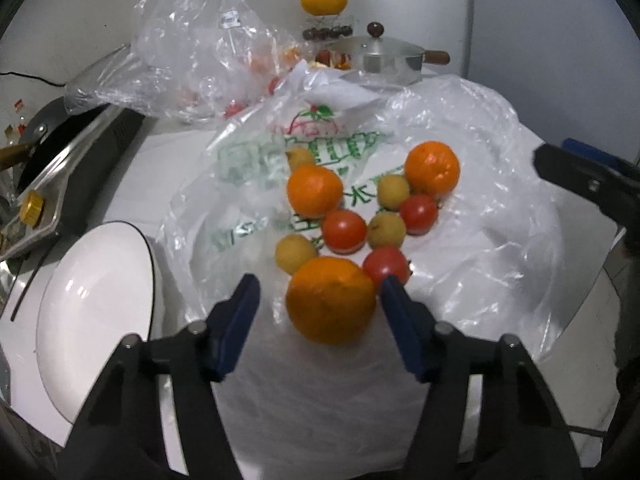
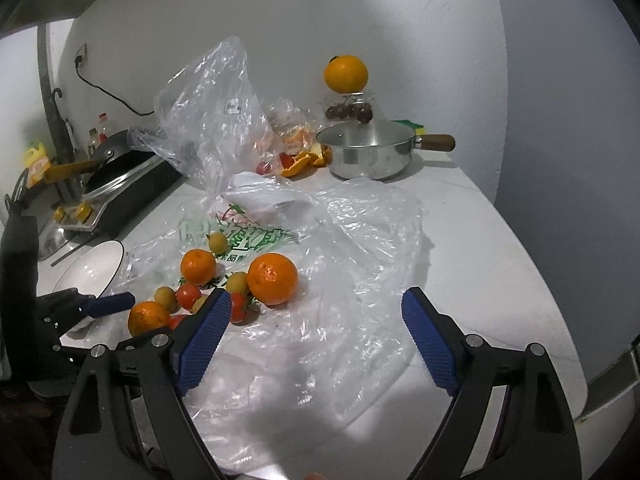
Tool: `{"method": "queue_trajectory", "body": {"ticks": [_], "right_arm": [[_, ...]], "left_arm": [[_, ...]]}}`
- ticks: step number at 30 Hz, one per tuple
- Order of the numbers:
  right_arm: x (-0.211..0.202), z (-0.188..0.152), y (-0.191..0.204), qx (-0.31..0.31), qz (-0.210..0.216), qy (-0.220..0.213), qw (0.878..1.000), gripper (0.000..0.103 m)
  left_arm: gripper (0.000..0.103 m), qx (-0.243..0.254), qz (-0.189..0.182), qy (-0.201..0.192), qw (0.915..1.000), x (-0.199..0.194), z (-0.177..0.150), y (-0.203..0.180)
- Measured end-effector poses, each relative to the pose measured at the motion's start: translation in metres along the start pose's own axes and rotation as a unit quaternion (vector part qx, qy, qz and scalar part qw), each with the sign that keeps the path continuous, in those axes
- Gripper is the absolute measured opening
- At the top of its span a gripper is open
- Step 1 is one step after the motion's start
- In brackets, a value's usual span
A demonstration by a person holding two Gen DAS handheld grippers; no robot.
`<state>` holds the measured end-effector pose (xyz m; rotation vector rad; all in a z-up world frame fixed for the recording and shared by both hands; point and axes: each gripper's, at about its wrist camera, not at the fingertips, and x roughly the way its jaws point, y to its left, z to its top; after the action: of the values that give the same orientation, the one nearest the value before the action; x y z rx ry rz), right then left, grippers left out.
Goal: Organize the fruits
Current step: 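Move the right tool to the large orange on the bag and grasp it, then lift the orange with the right tool while the left tool grasps another orange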
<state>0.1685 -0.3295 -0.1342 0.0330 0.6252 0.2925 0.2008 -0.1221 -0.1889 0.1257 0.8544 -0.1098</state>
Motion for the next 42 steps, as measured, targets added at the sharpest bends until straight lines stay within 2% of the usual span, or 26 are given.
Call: {"method": "queue_trajectory", "body": {"ticks": [3, 7, 9, 16, 18, 27, 28, 29, 32, 42], "right_arm": [[0.008, 0.003, 0.002, -0.004, 0.009, 0.004, 1.000, 0.089], [0.019, 0.008, 0.007, -0.011, 0.018, 0.008, 1.000, 0.088], [0.027, 0.011, 0.010, -0.015, 0.022, 0.015, 1.000, 0.080], [0.056, 0.018, 0.019, -0.019, 0.028, 0.041, 0.999, 0.077], [0.065, 0.019, 0.021, -0.019, 0.030, 0.052, 0.998, 0.070], [0.091, 0.015, 0.026, -0.022, 0.028, 0.089, 0.995, 0.064], [0.093, 0.014, 0.027, -0.025, 0.025, 0.091, 0.995, 0.062], [0.094, 0.014, 0.028, -0.026, 0.024, 0.093, 0.995, 0.054], [0.095, 0.014, 0.032, -0.035, 0.027, 0.094, 0.995, 0.048], [0.072, 0.023, 0.042, -0.044, 0.019, 0.069, 0.996, 0.047]], "left_arm": [[0.062, 0.009, -0.007, -0.002, 0.9999, -0.001, 0.001, 0.001], [0.056, 0.008, -0.036, -0.004, 0.9993, 0.001, 0.002, 0.004], [0.047, 0.006, -0.047, -0.004, 0.9989, 0.001, 0.002, 0.007], [0.046, 0.002, -0.069, -0.004, 0.9976, 0.001, 0.002, 0.013], [0.046, -0.002, -0.079, -0.003, 0.9969, 0.000, 0.001, 0.014], [0.046, -0.003, -0.103, -0.018, 0.9945, -0.009, 0.002, 0.016], [0.046, -0.003, -0.105, -0.021, 0.9942, -0.011, 0.003, 0.016], [0.046, -0.003, -0.106, -0.023, 0.9941, -0.012, 0.003, 0.016], [0.046, -0.003, -0.109, -0.031, 0.9936, -0.016, 0.005, 0.017], [0.046, -0.012, -0.110, -0.066, 0.9916, -0.039, 0.006, 0.031]]}}
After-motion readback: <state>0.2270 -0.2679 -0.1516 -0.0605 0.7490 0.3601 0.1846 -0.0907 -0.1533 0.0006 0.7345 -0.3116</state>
